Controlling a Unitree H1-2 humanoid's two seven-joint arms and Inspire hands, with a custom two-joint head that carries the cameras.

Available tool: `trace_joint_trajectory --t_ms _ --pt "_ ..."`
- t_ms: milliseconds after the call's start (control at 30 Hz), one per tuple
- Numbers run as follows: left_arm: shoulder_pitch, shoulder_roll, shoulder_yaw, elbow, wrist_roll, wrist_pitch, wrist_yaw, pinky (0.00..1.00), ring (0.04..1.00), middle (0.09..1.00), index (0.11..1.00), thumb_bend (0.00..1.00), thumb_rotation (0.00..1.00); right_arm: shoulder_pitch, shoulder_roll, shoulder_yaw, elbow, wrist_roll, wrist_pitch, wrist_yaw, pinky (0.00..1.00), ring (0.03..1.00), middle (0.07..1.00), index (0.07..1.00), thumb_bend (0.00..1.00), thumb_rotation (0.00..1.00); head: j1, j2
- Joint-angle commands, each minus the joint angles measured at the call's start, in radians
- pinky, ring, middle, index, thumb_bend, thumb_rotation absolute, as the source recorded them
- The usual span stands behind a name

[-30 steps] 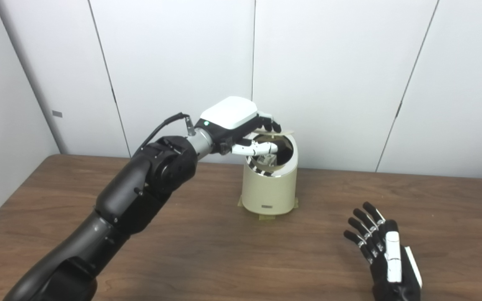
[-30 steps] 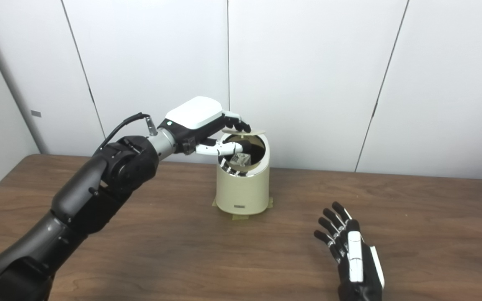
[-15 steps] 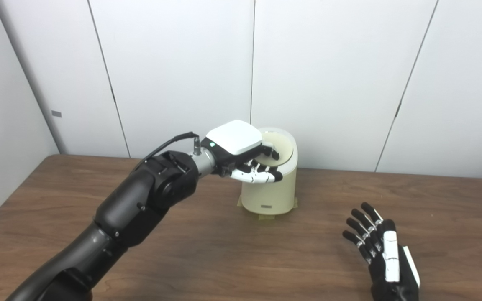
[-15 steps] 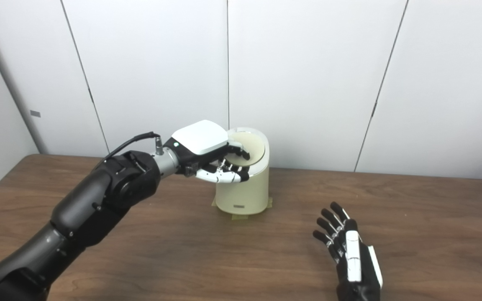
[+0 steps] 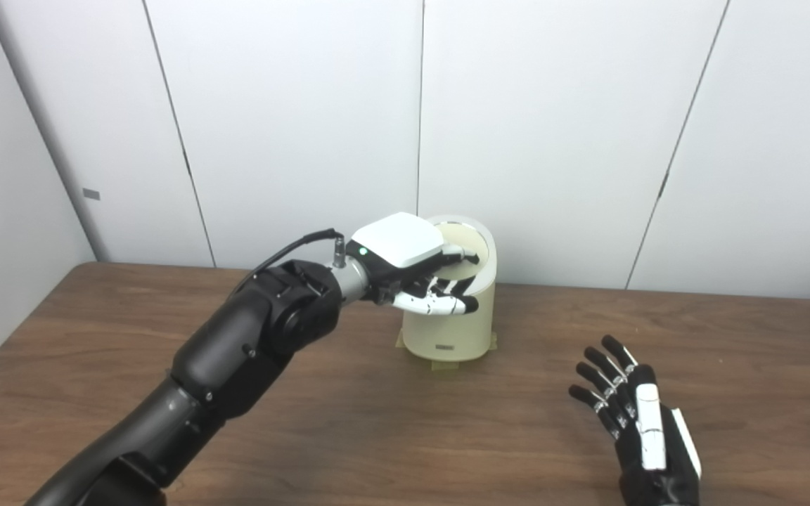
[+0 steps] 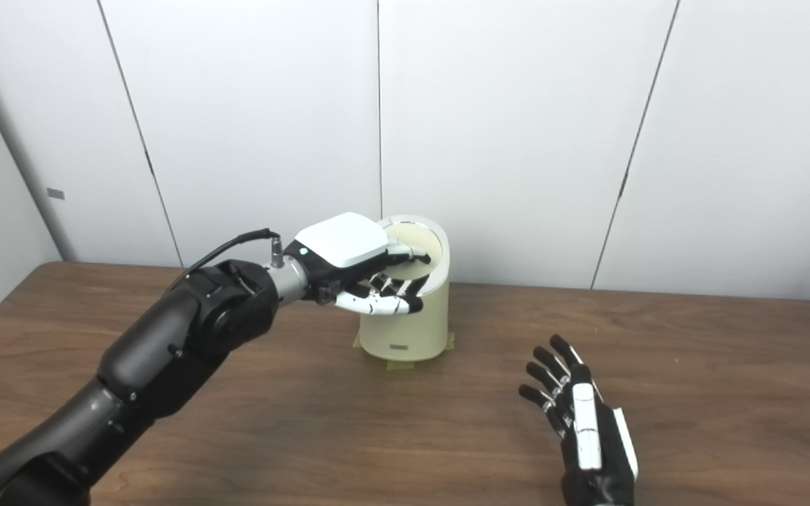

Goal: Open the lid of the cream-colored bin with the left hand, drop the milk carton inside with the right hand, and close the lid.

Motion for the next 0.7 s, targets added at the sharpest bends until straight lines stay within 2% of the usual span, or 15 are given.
trace_joint_trajectory --t_ms 0,133,233,300,367,433,467,567,667 --pt "-0.020 0.001 -0.018 0.020 0.017 0.003 -0.041 0.91 0.887 0.858 0.908 0.55 1.00 -0.025 0.005 -0.003 -0.043 0.005 -0.015 -0.001 0.71 0.824 0.840 0.890 0.54 0.91 0.001 0.000" --pt "-0.011 0.003 -0.007 0.000 -0.002 0.009 -0.048 0.91 0.875 0.847 0.908 0.56 1.00 -0.027 0.004 -0.005 -0.048 0.008 -0.005 -0.003 0.71 0.823 0.834 0.877 0.54 0.89 0.003 0.010" --pt "0.001 -0.004 0.036 -0.047 -0.030 0.037 -0.028 0.90 0.878 0.867 0.922 0.56 1.00 -0.028 0.004 -0.008 -0.042 0.016 -0.006 -0.001 0.72 0.825 0.834 0.875 0.53 0.89 0.009 0.004" --pt "0.023 -0.031 0.102 -0.071 -0.080 0.055 0.041 0.85 0.856 0.855 0.898 0.53 1.00 -0.029 0.006 -0.012 -0.040 0.021 -0.007 -0.001 0.72 0.825 0.837 0.880 0.53 0.88 0.010 0.004" --pt "0.051 -0.079 0.193 -0.101 -0.158 0.093 0.092 0.81 0.847 0.847 0.883 0.51 1.00 -0.028 0.004 -0.013 -0.045 0.021 -0.001 -0.003 0.73 0.825 0.841 0.884 0.53 0.88 0.010 0.011" --pt "0.073 -0.121 0.264 -0.127 -0.231 0.120 0.118 0.74 0.814 0.831 0.874 0.49 1.00 -0.026 0.001 -0.014 -0.054 0.018 0.004 -0.005 0.73 0.824 0.838 0.879 0.53 0.88 0.009 0.005" --pt "0.091 -0.158 0.316 -0.154 -0.286 0.157 0.136 0.72 0.804 0.827 0.873 0.48 1.00 -0.024 -0.002 -0.013 -0.058 0.018 0.005 -0.003 0.74 0.824 0.837 0.877 0.53 0.88 0.010 0.004" --pt "0.150 -0.258 0.437 -0.242 -0.412 0.253 0.194 0.84 0.855 0.816 0.868 0.51 1.00 -0.017 -0.010 -0.014 -0.071 0.014 0.013 -0.003 0.73 0.825 0.839 0.875 0.54 0.86 0.023 0.012" --pt "0.185 -0.294 0.480 -0.291 -0.461 0.305 0.213 0.87 0.876 0.832 0.887 0.50 1.00 -0.015 -0.016 -0.019 -0.076 0.023 0.018 -0.001 0.74 0.827 0.843 0.874 0.54 0.86 0.033 0.021"
